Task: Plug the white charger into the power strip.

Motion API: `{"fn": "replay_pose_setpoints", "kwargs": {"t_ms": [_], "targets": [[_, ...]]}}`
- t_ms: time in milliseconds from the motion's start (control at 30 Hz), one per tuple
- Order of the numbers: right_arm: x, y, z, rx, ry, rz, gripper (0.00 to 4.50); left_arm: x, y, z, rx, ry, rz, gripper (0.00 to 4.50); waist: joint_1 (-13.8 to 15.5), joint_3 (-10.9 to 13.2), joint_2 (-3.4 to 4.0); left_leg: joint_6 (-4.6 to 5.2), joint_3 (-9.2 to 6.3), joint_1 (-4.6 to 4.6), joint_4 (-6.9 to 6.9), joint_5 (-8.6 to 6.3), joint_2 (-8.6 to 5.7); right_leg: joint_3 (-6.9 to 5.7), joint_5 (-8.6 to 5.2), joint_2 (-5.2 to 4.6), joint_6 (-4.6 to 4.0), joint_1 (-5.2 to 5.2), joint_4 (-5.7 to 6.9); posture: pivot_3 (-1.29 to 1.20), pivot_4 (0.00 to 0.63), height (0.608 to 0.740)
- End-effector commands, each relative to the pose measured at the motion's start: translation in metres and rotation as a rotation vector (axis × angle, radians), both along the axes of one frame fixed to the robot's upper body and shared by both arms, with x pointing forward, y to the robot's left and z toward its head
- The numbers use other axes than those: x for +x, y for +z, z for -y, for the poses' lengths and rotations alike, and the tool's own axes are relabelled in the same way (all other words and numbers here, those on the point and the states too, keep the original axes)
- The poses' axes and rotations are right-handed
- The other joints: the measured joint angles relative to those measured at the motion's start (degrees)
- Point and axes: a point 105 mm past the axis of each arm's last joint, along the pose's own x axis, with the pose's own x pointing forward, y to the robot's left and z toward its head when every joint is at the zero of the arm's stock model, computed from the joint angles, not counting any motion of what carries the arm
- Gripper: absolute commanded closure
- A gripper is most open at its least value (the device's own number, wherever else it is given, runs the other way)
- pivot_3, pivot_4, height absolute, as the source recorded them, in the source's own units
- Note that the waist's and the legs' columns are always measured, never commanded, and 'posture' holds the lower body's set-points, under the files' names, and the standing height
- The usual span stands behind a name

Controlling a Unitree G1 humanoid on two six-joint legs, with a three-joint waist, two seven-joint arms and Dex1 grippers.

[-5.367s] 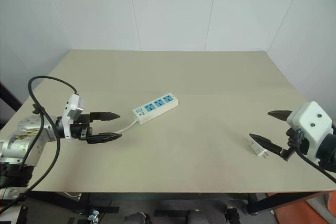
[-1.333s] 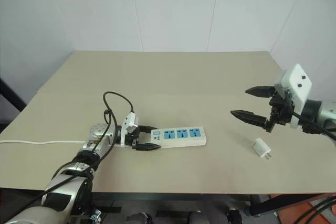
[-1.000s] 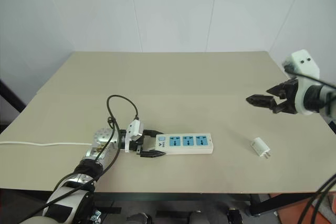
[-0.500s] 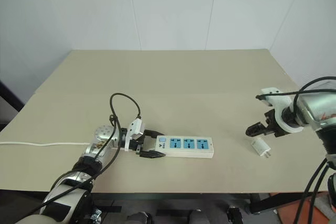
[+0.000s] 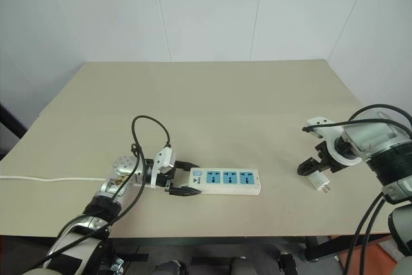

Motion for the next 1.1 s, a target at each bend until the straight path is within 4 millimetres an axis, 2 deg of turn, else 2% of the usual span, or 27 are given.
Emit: {"fn": "replay_pose_setpoints", "kwargs": {"t_ms": [33,500,633,867,1100], "targets": [[0.005,0.003,0.001,-0.015,0.021,0.011,0.00,-0.007,-0.009,-0.002,0.010,0.008,-0.040,1.20,-0.2,0.0,0.00,0.00,0.00,0.01,0.00,0.00,0.00,0.00,0.00,0.00,0.00,0.00,0.01,0.00,0.150,0.740],[0.012,-0.017,-0.007,-0.014,0.074,-0.048,0.00,-0.009,-0.007,-0.010,0.021,0.041,-0.037,1.20,-0.6,0.0,0.01,0.00,0.00,0.08,0.00,0.00,0.00,0.02,0.01,0.02,-0.03,0.02,0.08,0.00,0.150,0.740],[0.010,-0.020,-0.008,-0.016,0.086,-0.066,0.85,-0.009,-0.007,-0.011,0.022,0.044,-0.036,1.20,-0.7,0.0,0.01,0.00,0.00,0.10,0.00,0.00,0.01,0.03,0.02,0.04,-0.03,0.02,0.10,0.00,0.150,0.740],[0.005,-0.024,-0.006,-0.015,0.096,-0.092,3.31,-0.010,-0.007,-0.012,0.024,0.047,-0.036,1.20,-0.7,0.0,0.01,0.00,0.00,0.09,0.00,0.00,0.02,0.03,0.02,0.04,-0.03,0.02,0.10,0.00,0.150,0.740],[0.005,-0.018,-0.014,0.006,0.117,-0.064,3.35,-0.008,-0.005,-0.013,0.034,0.040,-0.033,1.20,-0.7,0.0,0.01,0.00,0.00,0.10,0.00,0.00,0.02,0.03,0.02,0.04,-0.03,0.02,0.11,0.00,0.150,0.740]]}}
